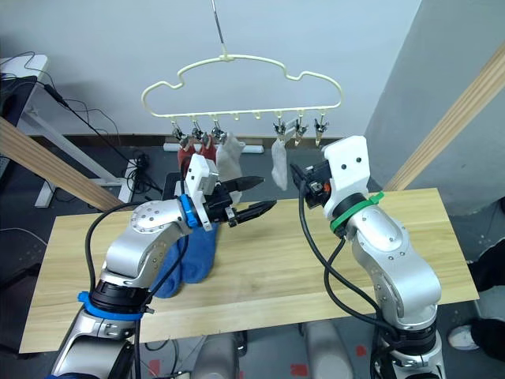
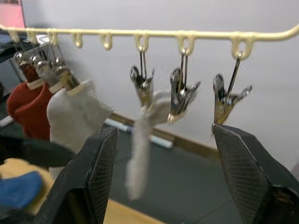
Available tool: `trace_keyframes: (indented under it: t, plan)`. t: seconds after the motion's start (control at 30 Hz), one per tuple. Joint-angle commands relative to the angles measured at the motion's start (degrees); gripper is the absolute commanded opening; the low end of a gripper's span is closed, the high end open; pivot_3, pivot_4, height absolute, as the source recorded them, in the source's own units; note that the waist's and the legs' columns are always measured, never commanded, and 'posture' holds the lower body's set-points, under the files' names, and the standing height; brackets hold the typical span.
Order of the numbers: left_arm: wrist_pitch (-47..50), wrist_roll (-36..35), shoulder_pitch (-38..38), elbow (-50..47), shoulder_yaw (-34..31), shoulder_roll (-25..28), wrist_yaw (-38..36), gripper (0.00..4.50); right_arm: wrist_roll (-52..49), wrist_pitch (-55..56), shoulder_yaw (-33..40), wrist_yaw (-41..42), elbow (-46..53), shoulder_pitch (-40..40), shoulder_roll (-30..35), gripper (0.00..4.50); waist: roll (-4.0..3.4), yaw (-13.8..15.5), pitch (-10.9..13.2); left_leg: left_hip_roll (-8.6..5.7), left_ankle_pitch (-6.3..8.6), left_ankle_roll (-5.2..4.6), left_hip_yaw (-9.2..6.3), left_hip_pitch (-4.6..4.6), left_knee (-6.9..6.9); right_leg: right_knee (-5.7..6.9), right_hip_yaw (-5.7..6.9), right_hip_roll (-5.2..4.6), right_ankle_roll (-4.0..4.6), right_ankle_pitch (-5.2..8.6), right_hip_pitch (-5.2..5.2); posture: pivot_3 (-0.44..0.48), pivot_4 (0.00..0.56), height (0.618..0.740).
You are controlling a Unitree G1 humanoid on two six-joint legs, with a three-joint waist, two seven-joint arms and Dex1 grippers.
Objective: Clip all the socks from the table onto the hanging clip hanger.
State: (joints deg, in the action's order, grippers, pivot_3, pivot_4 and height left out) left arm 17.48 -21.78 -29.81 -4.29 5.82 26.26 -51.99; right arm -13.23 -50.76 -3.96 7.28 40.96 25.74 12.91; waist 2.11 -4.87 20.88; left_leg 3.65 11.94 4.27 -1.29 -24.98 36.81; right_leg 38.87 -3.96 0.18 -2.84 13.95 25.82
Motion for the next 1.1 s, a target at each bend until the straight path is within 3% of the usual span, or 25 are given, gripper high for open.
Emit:
trace_keyframes:
  t: [0.03,0.1,0.2,1.1]
  plan:
    - [0.67,-2.84,-1.97,-3.43,-2.13,0.95,-1.78,3.21,1.07,3.00,-0.45,-0.52,0.39,0.25,-0.68,3.18,0.00,0.05,0.00,0.00,0.00,0.00,0.00,-0.01,0.00,-0.01,0.00,0.00,0.00,0.00,0.00,-0.126,0.334,0.740]
    - [0.98,-3.47,-2.49,-3.67,-2.53,1.33,-2.39,3.22,1.48,3.59,-0.72,-0.59,-0.37,0.56,-1.20,2.81,0.00,0.04,0.00,0.00,0.00,0.00,0.00,-0.01,-0.01,-0.01,0.00,0.00,0.00,0.00,0.01,-0.123,0.333,0.740]
    - [0.77,-3.61,-3.27,-3.42,-2.86,1.81,-2.89,3.22,2.39,4.54,-1.28,-0.89,-2.52,1.53,-1.94,1.84,0.00,0.05,0.00,0.01,0.00,0.00,0.00,-0.01,-0.02,-0.02,-0.01,0.01,0.00,0.00,0.01,-0.116,0.329,0.740]
    - [-1.34,-1.85,-6.34,-1.69,-1.79,1.08,-3.21,3.22,7.03,14.87,0.66,-4.51,-20.65,11.38,-8.55,1.84,0.00,0.06,0.00,0.00,0.00,0.00,0.00,-0.03,0.00,0.01,0.00,0.00,0.02,-0.01,0.01,-0.114,0.316,0.740]
